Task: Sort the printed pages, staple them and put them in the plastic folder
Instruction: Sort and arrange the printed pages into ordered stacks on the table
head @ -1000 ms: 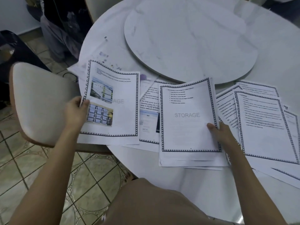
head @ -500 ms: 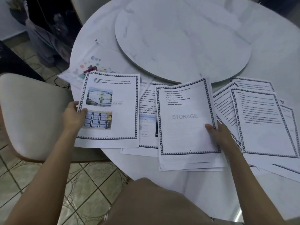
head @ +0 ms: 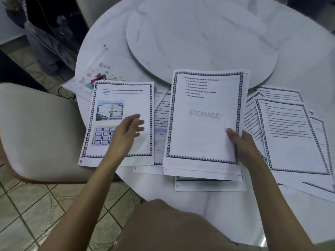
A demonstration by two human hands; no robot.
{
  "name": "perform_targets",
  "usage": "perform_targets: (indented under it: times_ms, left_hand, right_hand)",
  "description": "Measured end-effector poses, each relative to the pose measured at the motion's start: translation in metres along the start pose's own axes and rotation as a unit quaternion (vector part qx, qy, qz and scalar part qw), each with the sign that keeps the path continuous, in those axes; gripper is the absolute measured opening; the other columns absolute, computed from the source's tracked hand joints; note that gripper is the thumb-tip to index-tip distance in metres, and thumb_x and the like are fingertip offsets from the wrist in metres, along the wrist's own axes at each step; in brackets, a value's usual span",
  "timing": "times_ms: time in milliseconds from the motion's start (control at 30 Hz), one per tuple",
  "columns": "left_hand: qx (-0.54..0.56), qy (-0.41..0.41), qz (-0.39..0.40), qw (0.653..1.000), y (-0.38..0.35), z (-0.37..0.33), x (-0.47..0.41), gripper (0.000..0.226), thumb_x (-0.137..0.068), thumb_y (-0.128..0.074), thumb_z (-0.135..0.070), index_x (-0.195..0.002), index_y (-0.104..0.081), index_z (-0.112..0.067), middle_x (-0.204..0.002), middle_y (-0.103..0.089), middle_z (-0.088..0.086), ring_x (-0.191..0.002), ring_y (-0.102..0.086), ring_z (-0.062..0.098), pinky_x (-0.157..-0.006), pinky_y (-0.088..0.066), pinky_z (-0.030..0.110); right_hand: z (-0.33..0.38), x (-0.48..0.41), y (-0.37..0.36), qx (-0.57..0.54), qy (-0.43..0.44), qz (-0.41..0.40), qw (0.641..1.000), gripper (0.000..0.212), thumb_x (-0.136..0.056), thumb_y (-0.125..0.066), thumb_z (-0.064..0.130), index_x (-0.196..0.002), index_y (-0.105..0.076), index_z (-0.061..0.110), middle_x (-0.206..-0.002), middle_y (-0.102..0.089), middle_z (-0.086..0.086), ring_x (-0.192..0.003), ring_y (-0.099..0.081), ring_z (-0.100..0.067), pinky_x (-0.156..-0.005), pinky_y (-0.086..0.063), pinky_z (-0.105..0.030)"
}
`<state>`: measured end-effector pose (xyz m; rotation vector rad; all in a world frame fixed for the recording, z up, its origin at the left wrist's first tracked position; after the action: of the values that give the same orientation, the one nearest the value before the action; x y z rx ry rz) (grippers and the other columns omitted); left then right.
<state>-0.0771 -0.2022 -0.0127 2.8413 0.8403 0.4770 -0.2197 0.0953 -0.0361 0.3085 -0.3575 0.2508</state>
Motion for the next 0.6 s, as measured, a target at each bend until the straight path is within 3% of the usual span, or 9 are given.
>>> perform_targets:
  times_ms: [100, 200, 267, 333, 367, 433, 533, 600]
  left_hand:
    - [0.08, 0.051, 0.08, 0.992, -0.028, -0.004, 0.008, 0.037, -0.1, -0.029, -0.034, -0.129, -0.048, -0.019, -0.115, -0.062, 0.002, -0.094, -0.064, 0.017, -0.085, -0.052, 0.031]
    - [0.076, 0.095, 0.099, 0.988, -0.043, 0.002, 0.011, 0.04, -0.098, -0.035, -0.039, -0.134, -0.044, -0.024, -0.132, -0.055, 0.004, -0.115, -0.057, 0.026, -0.103, -0.042, 0.045]
    - [0.071, 0.095, 0.085, 0.989, -0.046, 0.008, 0.01, 0.039, -0.099, -0.039, -0.029, -0.135, -0.043, -0.017, -0.135, -0.053, 0.002, -0.121, -0.053, 0.023, -0.106, -0.04, 0.035]
    - [0.075, 0.083, 0.065, 0.992, -0.049, 0.012, 0.013, 0.028, -0.1, -0.037, -0.018, -0.126, -0.046, -0.017, -0.116, -0.058, -0.009, -0.097, -0.058, 0.0, -0.082, -0.047, 0.006]
    - [0.08, 0.085, 0.056, 0.992, -0.05, 0.013, 0.015, 0.028, -0.1, -0.036, -0.016, -0.127, -0.043, -0.019, -0.106, -0.054, -0.014, -0.084, -0.051, -0.01, -0.066, -0.042, -0.003]
    - [0.095, 0.097, 0.045, 0.99, -0.054, 0.015, 0.019, 0.037, -0.1, -0.037, -0.014, -0.137, -0.037, -0.009, -0.097, -0.044, -0.015, -0.075, -0.042, -0.014, -0.053, -0.037, -0.006]
    - [0.082, 0.106, 0.023, 0.991, -0.055, 0.025, 0.022, 0.031, -0.1, -0.036, -0.018, -0.13, -0.043, -0.012, -0.093, -0.049, -0.02, -0.089, -0.055, -0.002, -0.061, -0.042, 0.0]
    - [0.078, 0.113, 0.011, 0.99, -0.054, 0.034, 0.02, 0.023, -0.1, -0.036, -0.023, -0.119, -0.048, -0.018, -0.103, -0.058, -0.013, -0.11, -0.056, 0.015, -0.078, -0.045, 0.013]
  right_hand:
    - [0.009, 0.003, -0.013, -0.031, 0.012, 0.023, 0.999, 0.028, -0.092, -0.052, 0.023, -0.119, -0.055, 0.015, -0.104, -0.063, 0.003, -0.09, -0.061, -0.004, -0.064, -0.052, -0.009]
    - [0.016, 0.007, -0.023, -0.047, 0.023, 0.017, 0.998, 0.023, -0.093, -0.052, 0.02, -0.115, -0.055, 0.017, -0.094, -0.063, 0.009, -0.078, -0.06, 0.003, -0.055, -0.049, -0.005]
    - [0.019, 0.011, -0.029, -0.042, 0.038, 0.015, 0.998, 0.02, -0.092, -0.053, 0.019, -0.112, -0.056, 0.019, -0.09, -0.064, 0.012, -0.073, -0.062, 0.006, -0.055, -0.05, -0.007]
    - [0.021, 0.011, -0.033, -0.015, 0.055, -0.011, 0.998, 0.021, -0.091, -0.056, 0.018, -0.111, -0.058, 0.017, -0.094, -0.065, 0.008, -0.08, -0.064, 0.0, -0.064, -0.054, -0.014]
    - [0.021, 0.009, -0.034, 0.006, 0.065, -0.033, 0.997, 0.023, -0.089, -0.058, 0.018, -0.112, -0.058, 0.015, -0.096, -0.065, 0.005, -0.084, -0.064, -0.006, -0.07, -0.054, -0.018]
    - [0.019, 0.003, -0.036, 0.044, 0.063, -0.083, 0.994, 0.024, -0.085, -0.062, 0.019, -0.107, -0.06, 0.012, -0.095, -0.065, 0.002, -0.086, -0.061, -0.014, -0.076, -0.051, -0.022]
    - [0.016, -0.003, -0.041, 0.067, 0.058, -0.114, 0.989, 0.009, -0.081, -0.066, 0.019, -0.08, -0.058, 0.015, -0.073, -0.059, 0.005, -0.067, -0.053, -0.01, -0.06, -0.041, -0.006]
    - [0.015, -0.007, -0.045, 0.08, 0.063, -0.113, 0.988, 0.028, -0.084, -0.064, 0.019, -0.062, -0.046, 0.018, -0.06, -0.046, 0.006, -0.054, -0.041, -0.007, -0.046, -0.033, -0.011]
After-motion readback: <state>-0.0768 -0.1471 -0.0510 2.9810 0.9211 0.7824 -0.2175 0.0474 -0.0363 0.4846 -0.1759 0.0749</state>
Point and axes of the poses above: each hand's wrist, its own x-axis away from the middle knuckle, its own y-axis out of the back of the hand, z = x × y, the point moved 4 cm from there along -x, towards the middle knuckle
